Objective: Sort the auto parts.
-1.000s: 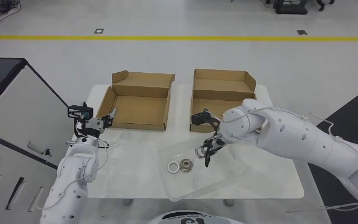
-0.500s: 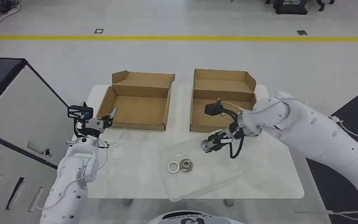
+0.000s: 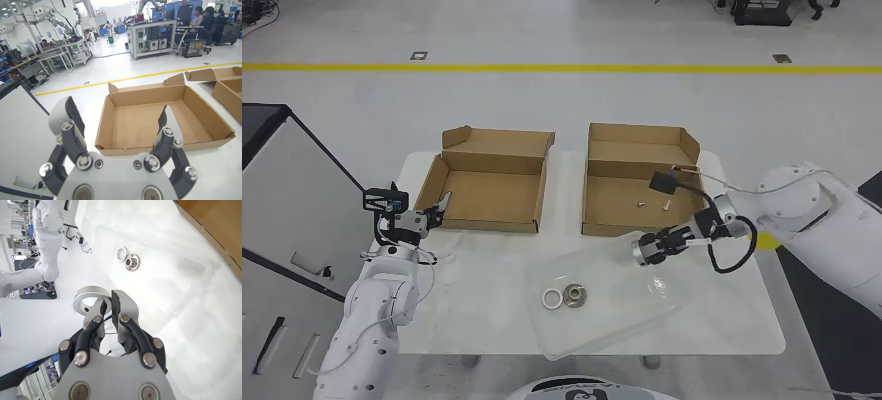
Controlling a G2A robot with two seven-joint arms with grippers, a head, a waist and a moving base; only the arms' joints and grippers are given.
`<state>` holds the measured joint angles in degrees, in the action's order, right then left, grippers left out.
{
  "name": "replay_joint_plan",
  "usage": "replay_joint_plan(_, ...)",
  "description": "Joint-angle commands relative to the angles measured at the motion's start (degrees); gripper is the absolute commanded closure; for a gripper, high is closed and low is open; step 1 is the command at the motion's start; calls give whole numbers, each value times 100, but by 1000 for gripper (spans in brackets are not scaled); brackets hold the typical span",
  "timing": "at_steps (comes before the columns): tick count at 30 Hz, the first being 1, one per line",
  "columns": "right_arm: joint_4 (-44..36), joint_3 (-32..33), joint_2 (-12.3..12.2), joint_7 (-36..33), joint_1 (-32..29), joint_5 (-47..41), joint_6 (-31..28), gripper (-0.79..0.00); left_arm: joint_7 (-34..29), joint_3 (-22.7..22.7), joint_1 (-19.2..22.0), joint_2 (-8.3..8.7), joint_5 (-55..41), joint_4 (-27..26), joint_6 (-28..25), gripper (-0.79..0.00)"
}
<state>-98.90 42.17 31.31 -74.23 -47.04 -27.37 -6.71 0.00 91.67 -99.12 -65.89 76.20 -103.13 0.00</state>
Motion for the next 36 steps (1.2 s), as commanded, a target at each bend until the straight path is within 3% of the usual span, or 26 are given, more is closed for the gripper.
replay_joint_plan(1,22,96,-20,-96,-78,-192,-217,0,0,0,0,0,0,0,0,-785)
replay_joint_plan(13,77,218,161,-928,-36,-1188,-1171,0,0,0,0,0,0,0,0,-785)
replay_joint_plan(17,141,109,304,-1059,144,-1397,-1168,0,0,0,0,0,0,0,0,-785)
replay_joint_plan(30,109,153,310,-835,87,-1277,-1130,0,0,0,0,0,0,0,0,-785)
replay_joint_plan(36,58,345,362,-1060,-32,-2246,-1276,0,0,0,0,0,0,0,0,-785)
